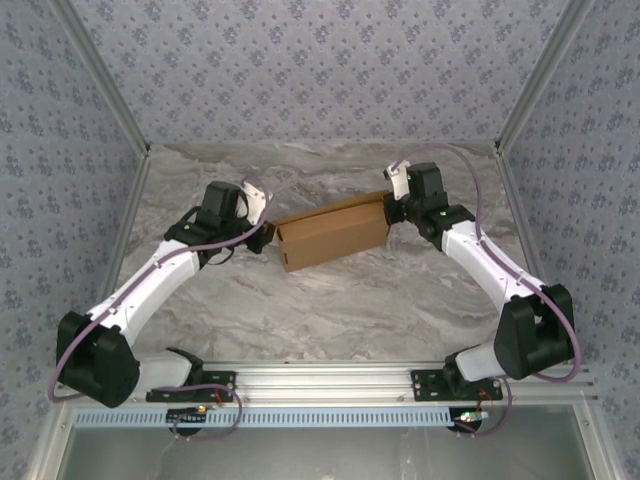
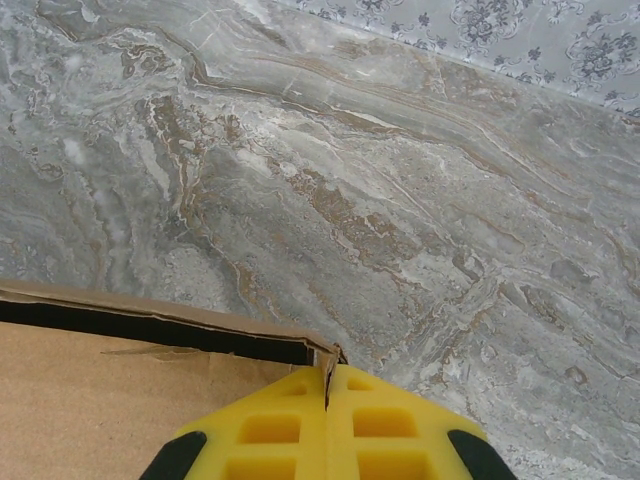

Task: Fold the paper box

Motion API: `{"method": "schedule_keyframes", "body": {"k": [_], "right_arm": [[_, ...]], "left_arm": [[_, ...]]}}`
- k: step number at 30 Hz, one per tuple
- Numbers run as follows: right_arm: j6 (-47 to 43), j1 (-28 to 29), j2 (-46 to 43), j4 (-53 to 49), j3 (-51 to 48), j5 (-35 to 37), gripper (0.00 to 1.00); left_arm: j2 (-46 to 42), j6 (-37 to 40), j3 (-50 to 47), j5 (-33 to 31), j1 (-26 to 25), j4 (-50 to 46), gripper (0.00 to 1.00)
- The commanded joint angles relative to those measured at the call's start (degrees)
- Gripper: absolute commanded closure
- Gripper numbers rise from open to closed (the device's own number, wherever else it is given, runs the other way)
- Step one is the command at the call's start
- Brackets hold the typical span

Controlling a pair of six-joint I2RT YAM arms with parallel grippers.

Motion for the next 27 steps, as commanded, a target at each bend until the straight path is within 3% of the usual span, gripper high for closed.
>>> {"method": "schedule_keyframes", "body": {"k": [1,7,16,21,27], "right_arm": [[0.88,0.2,0.41,-5.44,-0.26,0.52,1.0],[2.51,0.52,0.47,-5.47,-0.77,0.91,1.0],[3.88,1.52,0.44,-5.77,-1.31,1.47,1.0],[3.97,1.62,0.46,-5.87,-1.74,1.93,1.0],[3.83,1.48,0.48,-6.06,-1.84,2.23,1.0]], "left_arm": [[1.0,-5.74,2.03,0.75,-0.49,0.71,0.97],[2.17,-16.86,2.83,0.03,-1.78,0.98,1.0],[2.96,-34.08,1.74,-6.53,-4.51,4.41,1.0],[2.23,-39.22,-0.63,-9.0,-6.26,8.82,1.0],[2.0,-40.26,-1.74,-14.21,-9.14,9.84,1.0]]}}
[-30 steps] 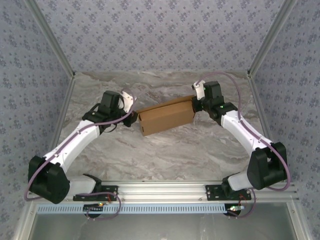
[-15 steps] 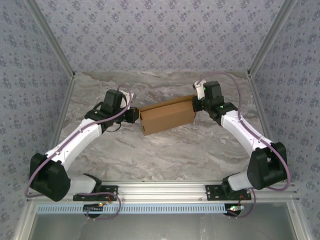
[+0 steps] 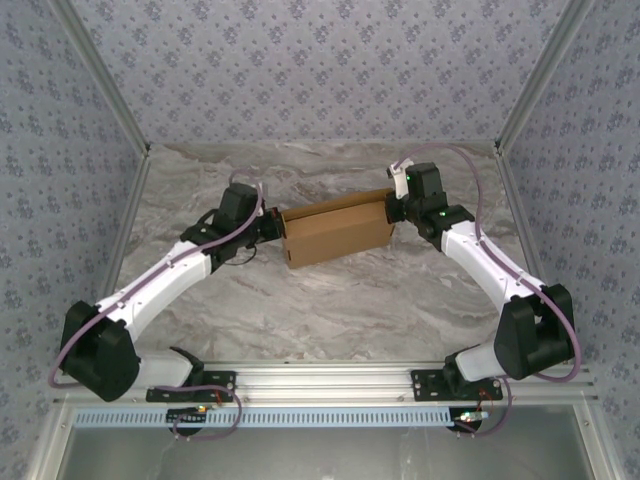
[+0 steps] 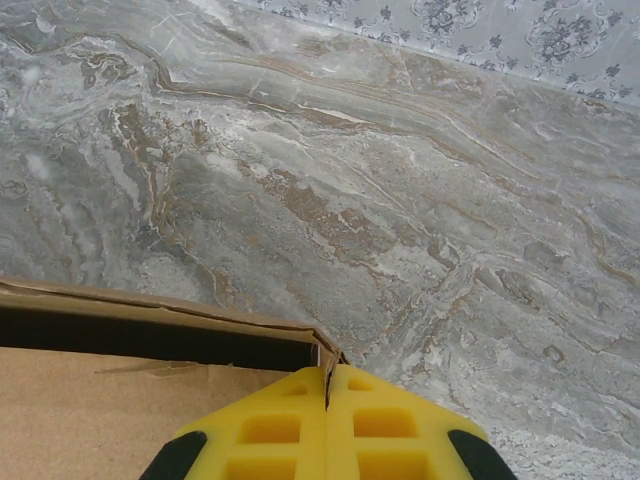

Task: Fold the paper box

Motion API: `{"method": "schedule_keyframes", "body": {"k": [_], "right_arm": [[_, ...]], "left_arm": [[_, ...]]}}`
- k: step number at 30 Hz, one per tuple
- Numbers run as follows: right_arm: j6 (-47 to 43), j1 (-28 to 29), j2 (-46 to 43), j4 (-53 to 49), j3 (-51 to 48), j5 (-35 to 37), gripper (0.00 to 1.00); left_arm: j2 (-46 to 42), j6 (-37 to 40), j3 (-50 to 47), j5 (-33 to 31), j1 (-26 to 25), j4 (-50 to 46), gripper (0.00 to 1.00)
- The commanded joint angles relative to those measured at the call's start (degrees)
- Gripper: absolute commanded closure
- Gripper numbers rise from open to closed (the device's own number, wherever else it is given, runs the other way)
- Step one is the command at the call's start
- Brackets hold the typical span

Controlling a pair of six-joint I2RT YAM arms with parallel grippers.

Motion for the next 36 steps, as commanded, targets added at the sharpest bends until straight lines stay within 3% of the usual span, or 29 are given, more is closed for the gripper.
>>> {"method": "schedule_keyframes", "body": {"k": [1,10,15,22,36], "right_arm": [[0.86,0.91,0.44,-6.03,-1.79,-1.61,1.0],[0.44,-0.17,-0.22,-6.21,-2.75,-1.01,1.0],[-0.11,-0.34,-1.16,-4.57,-5.09,-0.87,1.0],[-0.16,0.08,-1.78,-3.2,-6.63,-1.02,1.0],[0.11,0.6,-1.65,-3.46,-5.94,-0.49,1.0]], "left_arm": [[-0.16,-1.99,-1.31,-1.76,-2.28,2.02,1.0],[-0.9,-2.0,-7.4,-5.08,-3.94,5.18,0.95],[-2.12,0.25,-8.88,-6.09,-4.32,6.0,0.86],[-5.14,3.56,-7.17,-6.17,-4.32,3.46,0.65],[-9.19,9.93,-2.49,-7.33,-3.66,-1.94,0.39]]}}
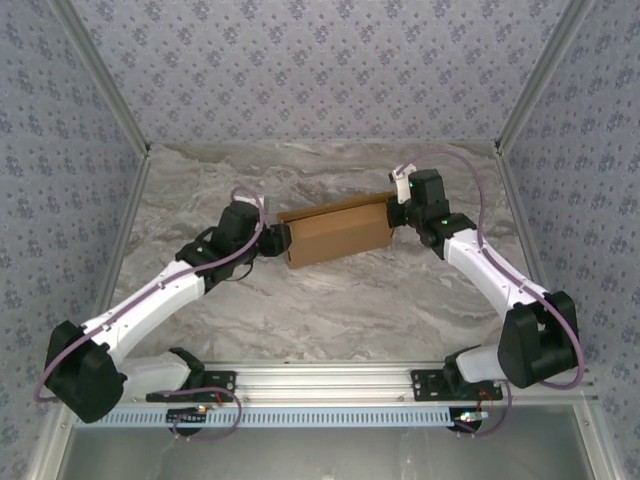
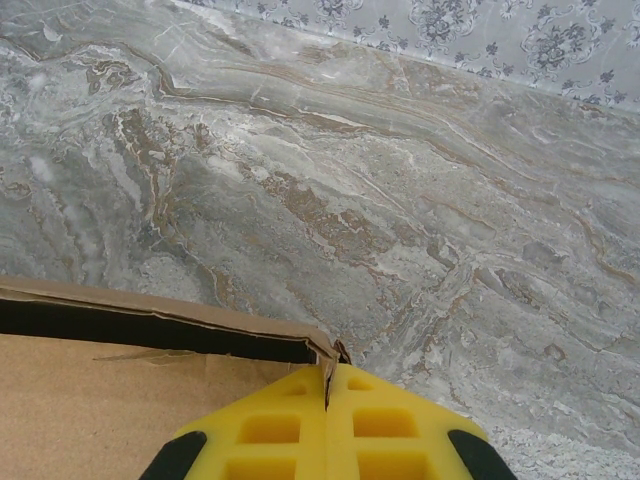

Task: Fold the paper box

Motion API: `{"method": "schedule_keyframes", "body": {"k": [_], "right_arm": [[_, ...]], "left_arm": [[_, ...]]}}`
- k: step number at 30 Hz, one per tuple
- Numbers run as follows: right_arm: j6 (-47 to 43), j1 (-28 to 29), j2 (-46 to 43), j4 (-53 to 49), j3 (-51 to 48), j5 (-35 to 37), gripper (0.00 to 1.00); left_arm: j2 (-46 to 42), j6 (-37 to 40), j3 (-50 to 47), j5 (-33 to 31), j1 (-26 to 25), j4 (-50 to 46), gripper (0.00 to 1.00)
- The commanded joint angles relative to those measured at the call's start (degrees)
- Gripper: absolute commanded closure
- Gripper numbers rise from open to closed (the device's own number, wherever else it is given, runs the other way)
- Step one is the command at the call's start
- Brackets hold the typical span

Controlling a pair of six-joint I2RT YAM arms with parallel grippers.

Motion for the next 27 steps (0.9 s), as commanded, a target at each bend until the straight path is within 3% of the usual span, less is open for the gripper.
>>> {"method": "schedule_keyframes", "body": {"k": [1,13,19,27], "right_arm": [[0.05,0.71,0.86,-7.18,-1.6,-0.14,1.0],[0.08,1.19,1.11,-7.25,-1.19,0.07,1.0],[0.09,1.3,1.12,-7.34,-0.98,0.05,1.0],[0.13,1.37,1.25,-7.14,-1.31,0.27,1.0]], "left_arm": [[-1.68,3.43,3.64,-0.5,0.6,-1.29,0.37],[6.62,1.44,10.5,9.11,8.86,1.59,0.31],[12.18,0.85,12.07,12.13,9.53,0.82,0.33],[12.01,-0.06,6.53,14.39,9.41,2.06,0.37]]}}
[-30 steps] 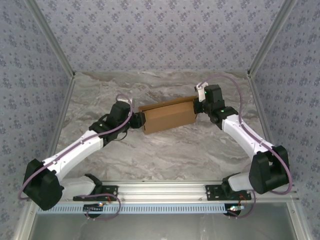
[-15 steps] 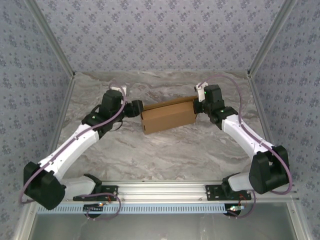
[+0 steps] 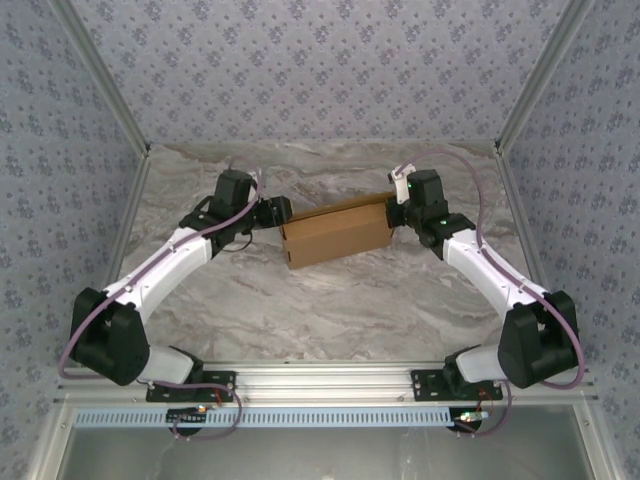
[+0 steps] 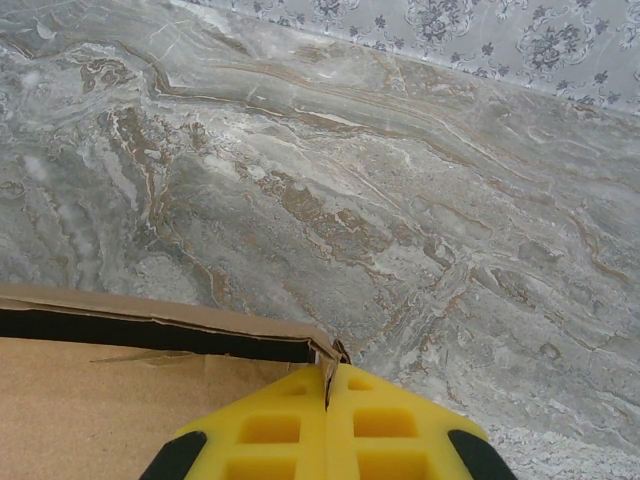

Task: Fold the paper box

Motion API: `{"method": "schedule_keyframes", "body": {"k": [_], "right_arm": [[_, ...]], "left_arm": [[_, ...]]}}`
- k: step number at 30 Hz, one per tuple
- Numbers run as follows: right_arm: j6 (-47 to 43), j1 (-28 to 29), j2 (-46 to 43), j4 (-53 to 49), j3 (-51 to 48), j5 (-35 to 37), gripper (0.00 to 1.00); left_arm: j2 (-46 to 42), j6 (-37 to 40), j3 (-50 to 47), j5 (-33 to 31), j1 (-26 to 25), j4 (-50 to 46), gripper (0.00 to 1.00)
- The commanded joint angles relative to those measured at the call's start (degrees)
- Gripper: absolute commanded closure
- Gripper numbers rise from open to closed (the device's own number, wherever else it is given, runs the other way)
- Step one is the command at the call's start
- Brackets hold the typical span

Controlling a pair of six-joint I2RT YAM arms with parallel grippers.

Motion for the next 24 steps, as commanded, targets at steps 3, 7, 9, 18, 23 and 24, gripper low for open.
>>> {"method": "schedule_keyframes", "body": {"k": [3,7,9,18,23,24], "right_arm": [[0.39,0.85,1.26,-6.95,-1.23,-1.04,0.98],[0.53,0.82,0.96,-7.64,-0.26,-1.39,0.9],[0.48,0.93,0.6,-8.37,0.38,-1.53,0.85],[0.91,0.97,-2.7,-11.09,2.08,-2.96,0.59],[0.8,0.9,-5.14,-12.75,1.97,-3.96,0.49],[0.83,0.96,-5.78,-13.1,1.93,-4.31,0.48]], "left_arm": [[-0.58,-0.64,-4.71,2.09,-0.01,0.2,0.38],[-0.48,-0.55,-6.38,2.28,0.01,0.45,0.38],[-0.45,-0.55,-7.12,2.36,-0.02,0.6,0.39],[0.12,-0.89,-8.99,2.28,-0.72,1.5,0.39],[0.15,-0.81,-9.36,1.59,-1.31,1.59,0.39],[0.13,-0.74,-9.49,1.53,-1.41,1.66,0.39]]}}
